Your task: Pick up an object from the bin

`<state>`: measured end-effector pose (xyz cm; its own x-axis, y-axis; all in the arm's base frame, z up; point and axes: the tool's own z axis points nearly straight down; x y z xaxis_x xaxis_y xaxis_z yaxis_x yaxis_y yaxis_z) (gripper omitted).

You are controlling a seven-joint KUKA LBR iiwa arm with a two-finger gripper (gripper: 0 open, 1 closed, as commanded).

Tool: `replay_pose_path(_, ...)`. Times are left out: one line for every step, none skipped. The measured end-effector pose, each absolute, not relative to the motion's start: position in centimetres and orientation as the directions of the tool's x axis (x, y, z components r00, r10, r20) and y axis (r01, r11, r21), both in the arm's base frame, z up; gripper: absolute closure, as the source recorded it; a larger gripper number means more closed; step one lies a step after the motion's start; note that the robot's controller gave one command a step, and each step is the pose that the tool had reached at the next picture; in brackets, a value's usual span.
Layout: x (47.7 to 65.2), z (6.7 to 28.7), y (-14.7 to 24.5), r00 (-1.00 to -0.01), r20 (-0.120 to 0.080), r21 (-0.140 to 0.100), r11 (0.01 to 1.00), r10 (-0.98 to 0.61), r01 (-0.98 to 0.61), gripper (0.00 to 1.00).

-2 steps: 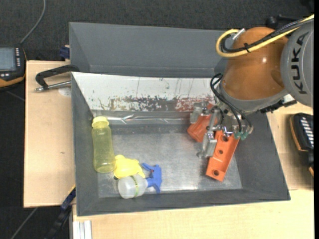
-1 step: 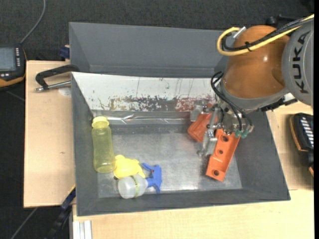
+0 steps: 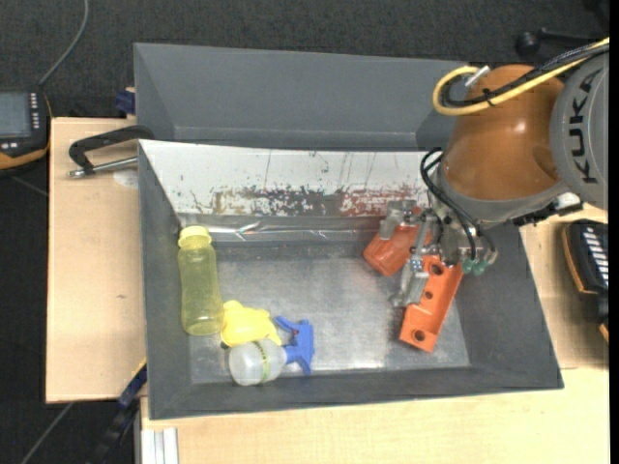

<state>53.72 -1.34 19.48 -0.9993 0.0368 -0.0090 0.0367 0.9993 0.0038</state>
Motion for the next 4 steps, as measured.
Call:
replay_pose_path(58.0,13.5,-3.3,-0.999,-0.013,0.0,0.999,-0.038,-0.038,0.0)
replay_pose_path(58.0,7.4,-5.5,-0.99,-0.013,0.002,0.99,-0.139,-0.139,0.0)
replay_pose_path(57.0,6.7,-7.1,-1.0,-0.009,0.004,1.0,0.006,0.006,0.0)
replay_pose_path(57.7,7.2,-9.7,-0.999,-0.018,0.003,0.999,-0.044,-0.044,0.0)
